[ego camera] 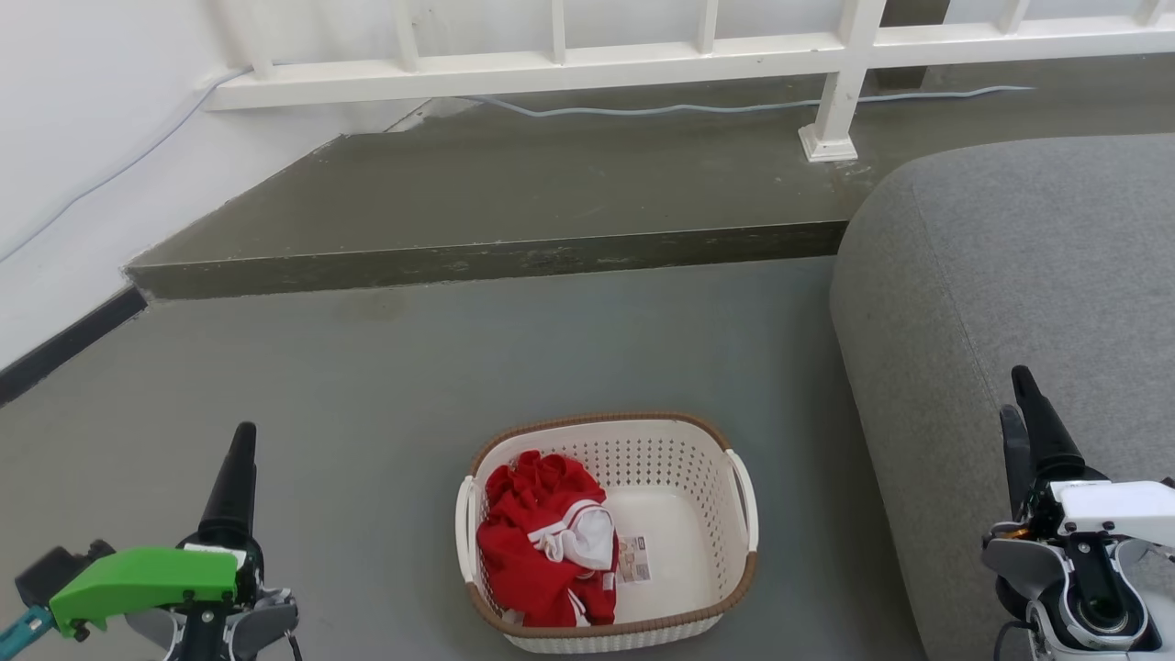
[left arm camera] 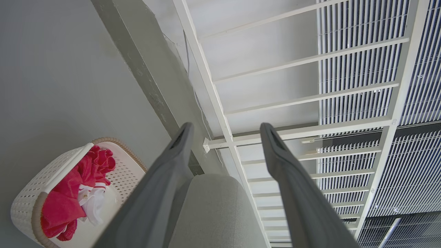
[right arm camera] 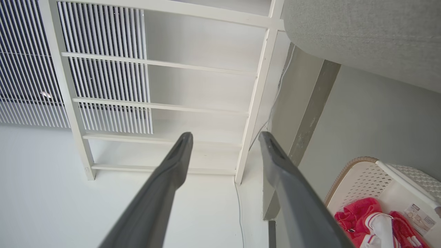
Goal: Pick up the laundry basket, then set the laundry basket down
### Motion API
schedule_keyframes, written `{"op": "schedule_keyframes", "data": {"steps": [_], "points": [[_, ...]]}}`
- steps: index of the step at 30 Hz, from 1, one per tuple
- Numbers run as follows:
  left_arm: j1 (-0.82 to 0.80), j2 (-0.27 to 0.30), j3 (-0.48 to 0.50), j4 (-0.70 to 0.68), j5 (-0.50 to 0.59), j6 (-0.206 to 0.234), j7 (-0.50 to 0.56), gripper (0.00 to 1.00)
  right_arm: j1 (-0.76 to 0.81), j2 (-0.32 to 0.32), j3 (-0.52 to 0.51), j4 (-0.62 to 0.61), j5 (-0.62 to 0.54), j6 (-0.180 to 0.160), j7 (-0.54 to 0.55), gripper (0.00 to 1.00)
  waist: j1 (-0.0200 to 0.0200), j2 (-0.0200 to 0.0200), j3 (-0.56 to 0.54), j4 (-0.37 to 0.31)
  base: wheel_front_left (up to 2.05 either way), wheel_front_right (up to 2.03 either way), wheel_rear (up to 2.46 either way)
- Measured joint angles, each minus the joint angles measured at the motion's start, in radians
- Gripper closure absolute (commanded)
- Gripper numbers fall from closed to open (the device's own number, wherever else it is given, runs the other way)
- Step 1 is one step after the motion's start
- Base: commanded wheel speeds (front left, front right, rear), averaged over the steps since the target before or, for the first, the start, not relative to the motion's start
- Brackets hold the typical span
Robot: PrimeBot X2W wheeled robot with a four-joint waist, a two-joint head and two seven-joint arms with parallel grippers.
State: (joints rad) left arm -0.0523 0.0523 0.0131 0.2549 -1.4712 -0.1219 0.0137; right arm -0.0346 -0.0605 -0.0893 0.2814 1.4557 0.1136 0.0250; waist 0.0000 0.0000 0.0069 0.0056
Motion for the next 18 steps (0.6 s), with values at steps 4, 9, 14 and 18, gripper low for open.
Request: {"op": "schedule_keyframes", "data": {"steps": [4,9,14,18], "points": [[-0.005,0.011,-0.019,-0.007,0.06,0.0,-0.016,0.0,-0.003,-0.015,0.014,0.0,-0.059,0.0,-0.021,0.0,0.0,0.0,0.0,0.001,0.0,0.0,0.0],[-0.01,0.034,-0.036,-0.01,0.134,0.0,-0.033,0.0,-0.014,-0.04,0.038,-0.004,-0.137,-0.001,-0.039,0.0,0.0,0.0,-0.001,0.003,0.0,0.0,0.0],[-0.025,0.045,-0.063,-0.021,0.224,0.001,-0.05,0.0,-0.025,-0.081,0.079,-0.014,-0.27,-0.011,-0.06,0.0,0.0,0.0,-0.002,0.004,0.0,0.0,0.0],[-0.031,0.058,-0.085,-0.034,0.296,0.013,-0.06,0.0,-0.032,-0.094,0.109,-0.016,-0.354,-0.029,-0.07,0.0,0.0,0.0,-0.002,0.004,0.0,0.0,0.0]]}}
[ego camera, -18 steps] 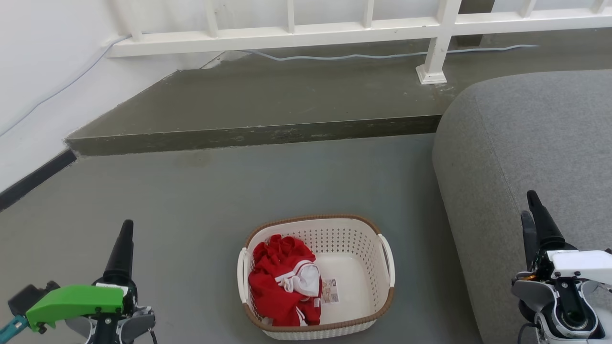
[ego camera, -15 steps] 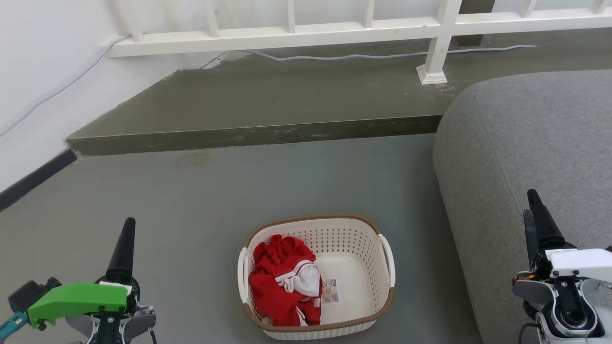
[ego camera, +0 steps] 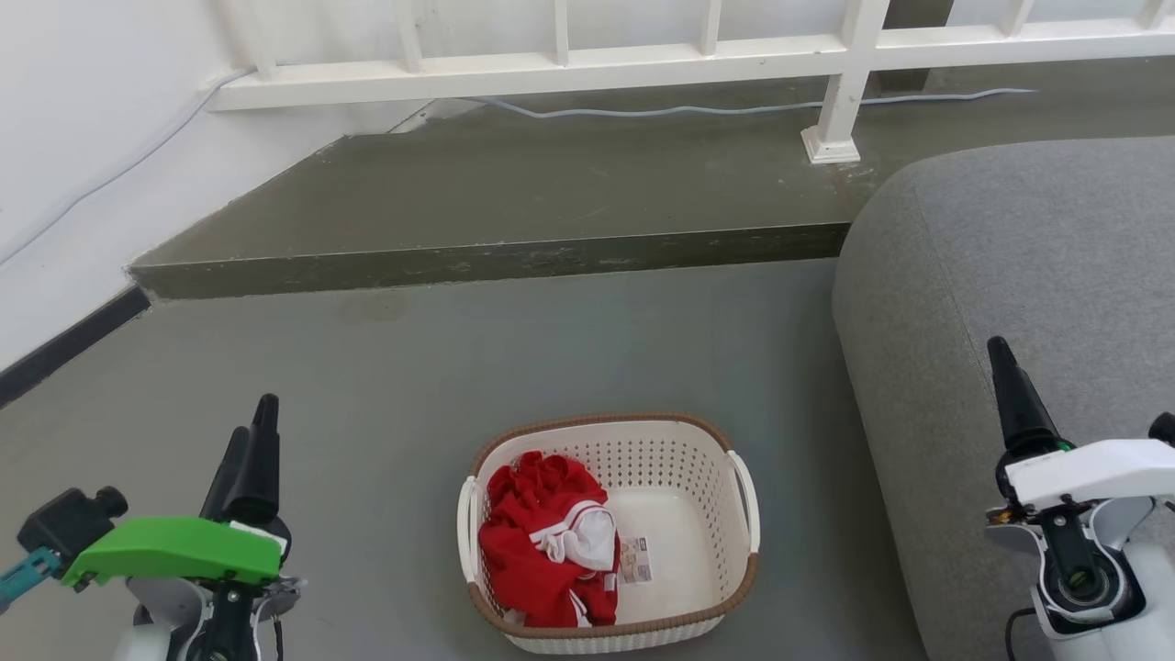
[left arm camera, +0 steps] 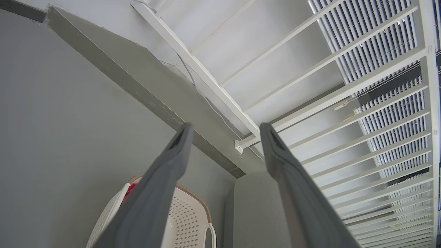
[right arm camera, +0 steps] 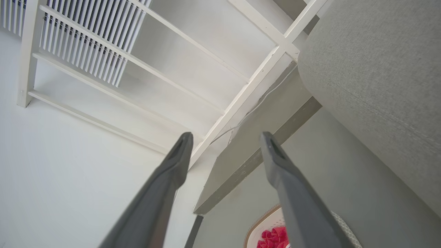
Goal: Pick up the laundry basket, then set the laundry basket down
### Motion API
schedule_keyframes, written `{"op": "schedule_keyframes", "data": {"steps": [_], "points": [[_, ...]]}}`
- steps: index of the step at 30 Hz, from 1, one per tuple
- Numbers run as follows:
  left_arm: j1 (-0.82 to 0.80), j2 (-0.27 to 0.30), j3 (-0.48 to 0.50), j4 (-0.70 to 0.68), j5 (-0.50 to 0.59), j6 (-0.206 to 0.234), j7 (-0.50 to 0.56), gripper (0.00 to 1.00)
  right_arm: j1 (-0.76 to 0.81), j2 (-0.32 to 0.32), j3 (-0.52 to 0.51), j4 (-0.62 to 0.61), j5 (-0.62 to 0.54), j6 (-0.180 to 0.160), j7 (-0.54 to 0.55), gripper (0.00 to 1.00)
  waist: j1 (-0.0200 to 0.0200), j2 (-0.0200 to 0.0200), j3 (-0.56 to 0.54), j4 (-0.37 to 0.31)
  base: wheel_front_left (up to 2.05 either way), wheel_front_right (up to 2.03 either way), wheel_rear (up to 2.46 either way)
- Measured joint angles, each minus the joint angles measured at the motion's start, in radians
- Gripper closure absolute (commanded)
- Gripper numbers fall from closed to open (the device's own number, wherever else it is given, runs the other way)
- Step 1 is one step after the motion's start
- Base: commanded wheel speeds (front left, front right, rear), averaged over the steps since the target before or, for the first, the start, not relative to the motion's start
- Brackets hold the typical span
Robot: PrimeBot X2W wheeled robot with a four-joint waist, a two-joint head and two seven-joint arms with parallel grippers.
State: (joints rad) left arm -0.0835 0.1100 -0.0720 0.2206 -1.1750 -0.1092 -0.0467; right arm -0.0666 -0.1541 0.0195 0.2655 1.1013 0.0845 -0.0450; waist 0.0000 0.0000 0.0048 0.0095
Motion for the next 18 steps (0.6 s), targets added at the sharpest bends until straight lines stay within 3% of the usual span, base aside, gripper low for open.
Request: {"op": "schedule_keyframes", "data": {"steps": [18], "points": [[-0.021,0.034,-0.114,-0.045,0.351,0.059,-0.065,0.0,-0.012,-0.035,0.128,0.006,-0.305,-0.061,-0.065,0.0,0.0,0.0,0.001,0.0,0.0,0.0,0.0]]}}
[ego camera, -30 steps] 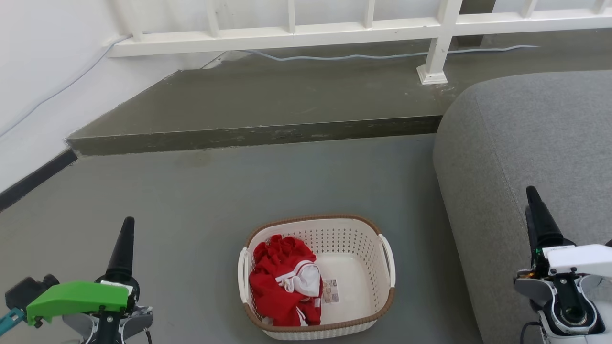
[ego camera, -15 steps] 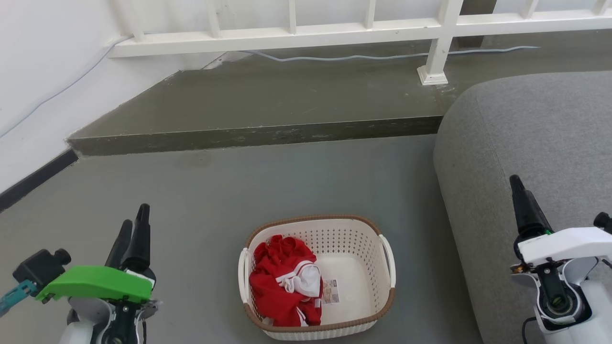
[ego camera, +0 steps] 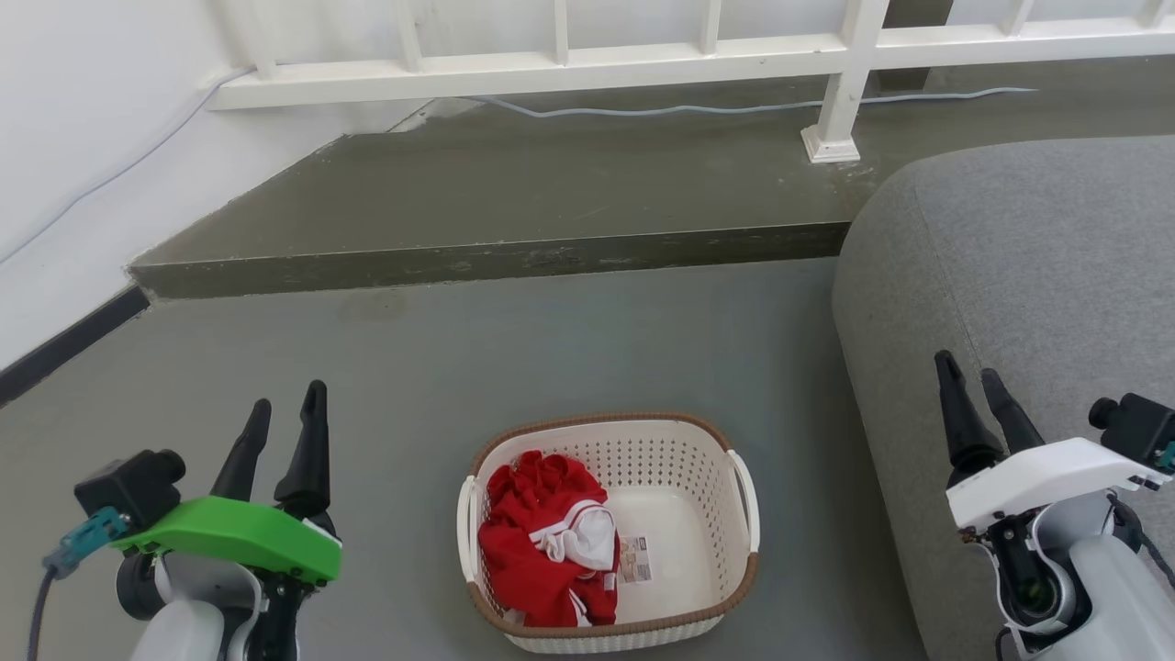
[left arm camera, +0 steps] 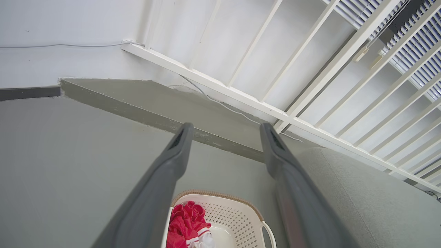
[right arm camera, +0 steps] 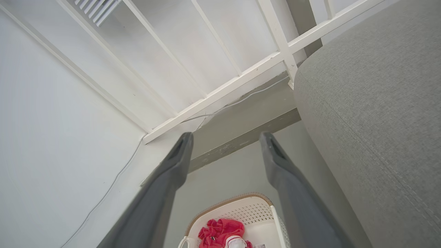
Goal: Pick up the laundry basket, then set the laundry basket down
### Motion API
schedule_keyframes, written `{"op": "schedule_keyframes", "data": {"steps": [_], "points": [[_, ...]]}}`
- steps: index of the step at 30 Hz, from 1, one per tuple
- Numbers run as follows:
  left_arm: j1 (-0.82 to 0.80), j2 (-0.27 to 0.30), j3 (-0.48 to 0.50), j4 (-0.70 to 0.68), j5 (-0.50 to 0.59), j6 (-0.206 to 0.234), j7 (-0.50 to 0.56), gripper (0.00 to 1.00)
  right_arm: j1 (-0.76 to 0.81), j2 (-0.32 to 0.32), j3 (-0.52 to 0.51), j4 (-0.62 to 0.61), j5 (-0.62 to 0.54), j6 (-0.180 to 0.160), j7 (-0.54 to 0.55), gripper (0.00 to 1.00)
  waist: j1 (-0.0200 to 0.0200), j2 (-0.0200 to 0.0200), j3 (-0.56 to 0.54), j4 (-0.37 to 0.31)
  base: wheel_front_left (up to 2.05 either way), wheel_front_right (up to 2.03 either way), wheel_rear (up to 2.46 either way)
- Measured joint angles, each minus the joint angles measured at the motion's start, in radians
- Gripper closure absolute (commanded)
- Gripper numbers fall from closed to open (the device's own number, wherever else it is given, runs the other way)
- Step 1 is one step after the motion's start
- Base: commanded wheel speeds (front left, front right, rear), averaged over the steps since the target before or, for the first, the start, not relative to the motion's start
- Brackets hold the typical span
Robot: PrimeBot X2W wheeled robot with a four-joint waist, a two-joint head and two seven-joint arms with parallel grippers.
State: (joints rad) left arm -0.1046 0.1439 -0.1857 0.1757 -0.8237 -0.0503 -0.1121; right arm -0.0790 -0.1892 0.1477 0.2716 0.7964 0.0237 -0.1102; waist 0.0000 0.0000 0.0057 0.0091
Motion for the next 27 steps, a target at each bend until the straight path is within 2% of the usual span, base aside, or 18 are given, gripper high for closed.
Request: {"op": "schedule_keyframes", "data": {"steps": [11,27], "points": [[0.0,0.004,-0.057,-0.003,0.18,0.051,-0.044,0.0,0.0,-0.001,0.056,0.025,-0.148,-0.031,-0.041,0.0,0.0,0.0,0.0,-0.001,0.0,0.0,0.0],[0.002,0.004,-0.119,0.012,0.388,0.095,-0.101,0.0,-0.006,-0.004,0.112,0.052,-0.358,-0.071,-0.102,0.0,0.0,0.0,0.0,-0.005,0.0,0.0,0.0]]}}
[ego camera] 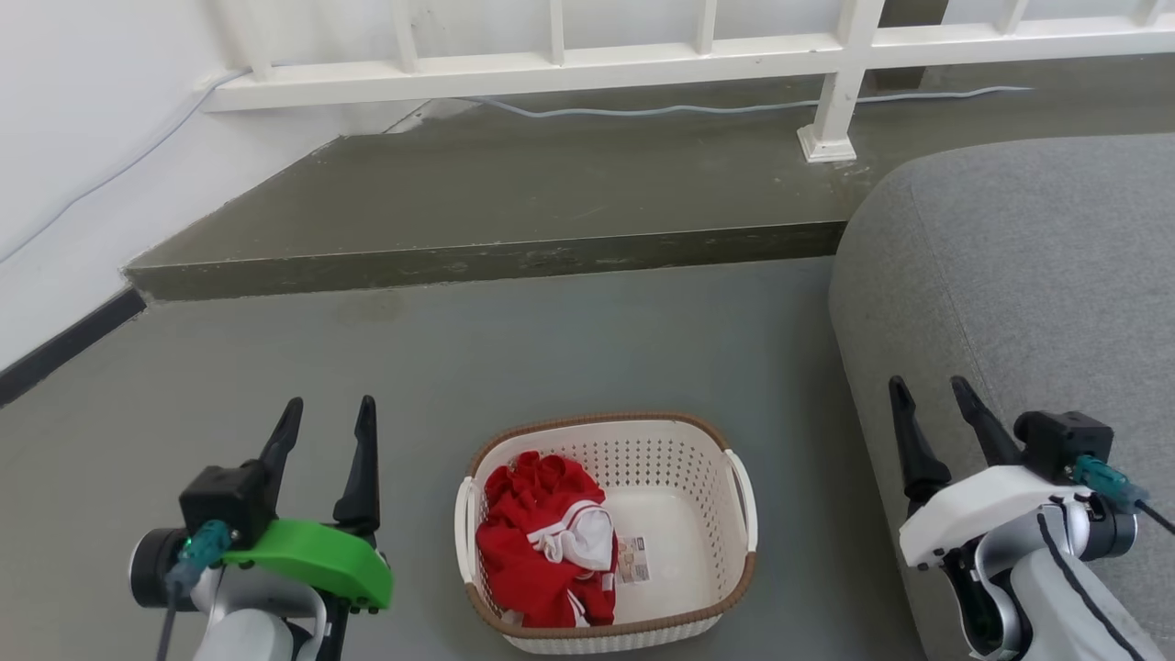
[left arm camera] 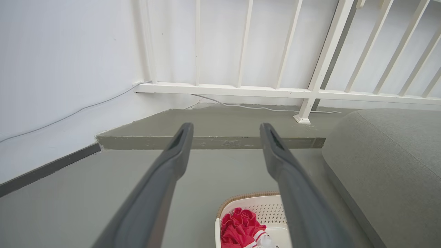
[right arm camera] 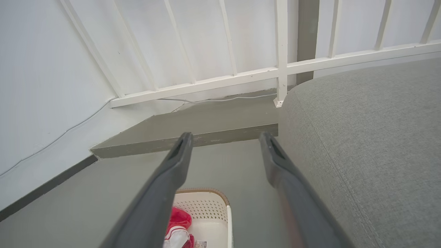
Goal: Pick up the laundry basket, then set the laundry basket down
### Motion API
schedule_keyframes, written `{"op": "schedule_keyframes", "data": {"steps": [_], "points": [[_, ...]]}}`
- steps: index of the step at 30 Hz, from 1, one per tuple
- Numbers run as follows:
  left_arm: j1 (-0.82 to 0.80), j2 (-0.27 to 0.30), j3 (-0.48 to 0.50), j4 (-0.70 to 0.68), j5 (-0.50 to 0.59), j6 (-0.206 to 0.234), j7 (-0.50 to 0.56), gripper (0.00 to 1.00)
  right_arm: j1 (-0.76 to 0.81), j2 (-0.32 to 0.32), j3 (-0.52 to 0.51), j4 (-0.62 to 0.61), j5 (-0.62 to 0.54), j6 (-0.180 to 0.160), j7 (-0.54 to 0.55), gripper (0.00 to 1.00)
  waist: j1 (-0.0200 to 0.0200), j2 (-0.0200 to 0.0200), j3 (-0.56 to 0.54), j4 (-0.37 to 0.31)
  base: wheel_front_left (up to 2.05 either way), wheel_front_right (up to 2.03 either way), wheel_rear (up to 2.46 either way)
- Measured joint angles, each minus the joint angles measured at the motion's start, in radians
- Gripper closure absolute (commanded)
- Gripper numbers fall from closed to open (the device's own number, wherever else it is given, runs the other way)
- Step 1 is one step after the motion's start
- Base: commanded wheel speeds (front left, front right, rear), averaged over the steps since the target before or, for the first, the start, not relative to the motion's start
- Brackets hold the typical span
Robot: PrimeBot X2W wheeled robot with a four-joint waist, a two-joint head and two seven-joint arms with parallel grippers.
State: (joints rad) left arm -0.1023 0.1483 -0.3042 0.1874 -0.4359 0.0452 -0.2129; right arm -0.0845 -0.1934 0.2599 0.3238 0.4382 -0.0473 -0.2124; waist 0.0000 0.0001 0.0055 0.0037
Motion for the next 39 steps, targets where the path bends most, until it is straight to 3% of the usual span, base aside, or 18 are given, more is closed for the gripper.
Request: {"op": "schedule_keyframes", "data": {"steps": [12,39], "points": [[0.0,0.002,-0.041,0.011,0.133,0.023,-0.039,0.0,-0.011,0.0,0.018,0.014,-0.114,-0.017,-0.038,0.0,0.0,0.0,0.006,-0.004,0.0,0.0,0.0],[0.0,-0.007,-0.027,0.068,0.134,0.032,-0.039,0.0,-0.011,0.008,0.008,0.04,-0.125,-0.013,-0.038,0.0,0.0,0.0,0.005,0.003,0.0,0.0,0.0]]}}
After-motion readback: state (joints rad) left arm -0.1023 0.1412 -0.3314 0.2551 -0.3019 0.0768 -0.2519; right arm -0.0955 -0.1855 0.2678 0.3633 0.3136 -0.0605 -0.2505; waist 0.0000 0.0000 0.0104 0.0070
